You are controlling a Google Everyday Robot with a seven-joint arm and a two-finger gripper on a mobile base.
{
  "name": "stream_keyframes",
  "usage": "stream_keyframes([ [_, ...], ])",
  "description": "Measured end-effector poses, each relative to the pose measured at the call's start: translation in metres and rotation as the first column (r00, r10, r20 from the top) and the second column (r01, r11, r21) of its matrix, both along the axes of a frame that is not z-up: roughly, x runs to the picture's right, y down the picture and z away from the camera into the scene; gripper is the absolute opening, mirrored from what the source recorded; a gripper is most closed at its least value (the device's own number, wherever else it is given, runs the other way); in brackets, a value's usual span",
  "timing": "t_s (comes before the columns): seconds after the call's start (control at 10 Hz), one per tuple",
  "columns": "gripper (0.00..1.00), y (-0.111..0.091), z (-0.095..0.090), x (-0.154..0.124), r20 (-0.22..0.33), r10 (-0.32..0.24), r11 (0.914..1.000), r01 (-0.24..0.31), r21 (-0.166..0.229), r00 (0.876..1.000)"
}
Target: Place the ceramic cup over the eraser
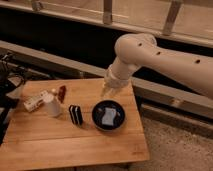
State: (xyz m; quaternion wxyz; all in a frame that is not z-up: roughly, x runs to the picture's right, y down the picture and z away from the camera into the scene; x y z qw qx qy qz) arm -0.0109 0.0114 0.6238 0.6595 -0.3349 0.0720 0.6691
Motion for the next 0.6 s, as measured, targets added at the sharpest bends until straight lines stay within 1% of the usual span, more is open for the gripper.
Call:
stream_keyframes([
  [0.1,0.2,-0.002,0.002,0.001,-0.008,-0.002,1.0,0.002,0.009,1.0],
  [0.2,0.26,-0.005,0.001,0.0,-0.002,-0.007,0.9994,0.008,0.034,1.0],
  [0.3,0.36,-0.007,0.002,-0.004,0.011,-0.023,0.9983,0.022,0.054,1.0],
  [0.4,0.49,-0.013,0.003,-0.019,0.037,-0.046,0.996,0.043,0.078,0.998],
  [0.5,0.57,-0.016,0.005,-0.032,0.049,-0.066,0.9936,0.061,0.095,0.997],
  [0.6,0.66,-0.02,0.01,-0.051,0.064,-0.089,0.9902,0.082,0.113,0.994],
])
